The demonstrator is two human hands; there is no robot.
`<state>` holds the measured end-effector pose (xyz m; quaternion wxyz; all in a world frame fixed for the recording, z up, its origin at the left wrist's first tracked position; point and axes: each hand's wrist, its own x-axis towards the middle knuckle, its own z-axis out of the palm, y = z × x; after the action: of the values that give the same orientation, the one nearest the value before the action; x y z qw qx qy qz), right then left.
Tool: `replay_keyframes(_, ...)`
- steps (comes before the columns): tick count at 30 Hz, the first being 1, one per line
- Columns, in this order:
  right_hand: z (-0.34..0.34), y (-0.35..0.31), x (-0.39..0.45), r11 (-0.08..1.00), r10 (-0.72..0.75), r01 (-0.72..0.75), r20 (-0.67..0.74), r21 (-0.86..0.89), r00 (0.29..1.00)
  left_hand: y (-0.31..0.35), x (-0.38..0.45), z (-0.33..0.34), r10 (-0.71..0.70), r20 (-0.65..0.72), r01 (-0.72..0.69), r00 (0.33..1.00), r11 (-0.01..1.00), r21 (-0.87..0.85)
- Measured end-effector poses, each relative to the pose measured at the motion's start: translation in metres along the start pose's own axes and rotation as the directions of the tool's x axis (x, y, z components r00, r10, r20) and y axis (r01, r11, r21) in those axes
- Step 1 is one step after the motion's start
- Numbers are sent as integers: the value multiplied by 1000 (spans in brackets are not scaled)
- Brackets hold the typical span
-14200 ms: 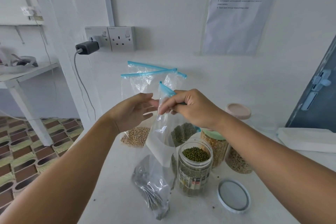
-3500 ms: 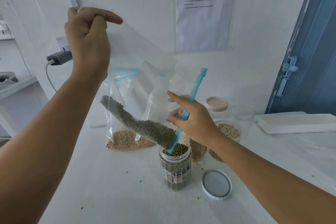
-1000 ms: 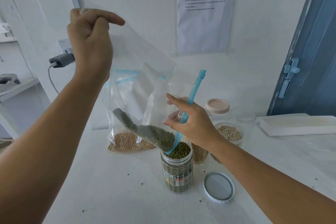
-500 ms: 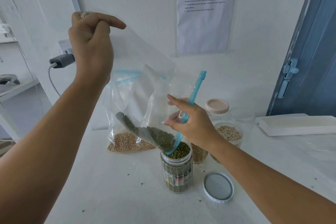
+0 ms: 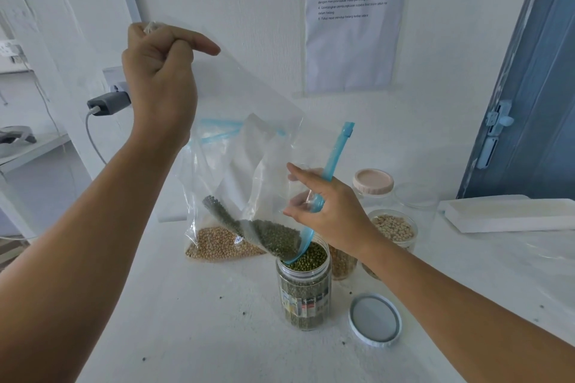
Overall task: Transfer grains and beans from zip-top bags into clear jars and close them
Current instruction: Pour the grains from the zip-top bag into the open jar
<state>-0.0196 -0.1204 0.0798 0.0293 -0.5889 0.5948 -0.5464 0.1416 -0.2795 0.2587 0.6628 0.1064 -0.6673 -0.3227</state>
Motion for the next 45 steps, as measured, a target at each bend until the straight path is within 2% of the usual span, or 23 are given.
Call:
replay_keyframes(20, -2, -16, 9, 1000, -8, 8, -6, 20, 1000, 3, 18, -6, 23, -22, -23, 999, 1000, 14)
replay_keyframes(24, -1, -14, 7, 999, 33, -33, 10, 20, 999, -9, 12, -10, -32, -39, 32, 999, 999, 9)
replay_keyframes(30, -3, -20, 16, 996, 88, -89, 57, 21, 995, -40, 12, -34, -130, -137, 131, 982, 991, 4)
replay_keyframes(36, 0, -29, 25, 992, 122, -125, 135, 16, 983, -69, 3, -67, -264, -234, 271, 936, 962, -2)
replay_keyframes(45, 4, -30, 28, 983, 170, -180, 197, 32, 965, -86, -31, -87, -400, -265, 385, 877, 917, -109)
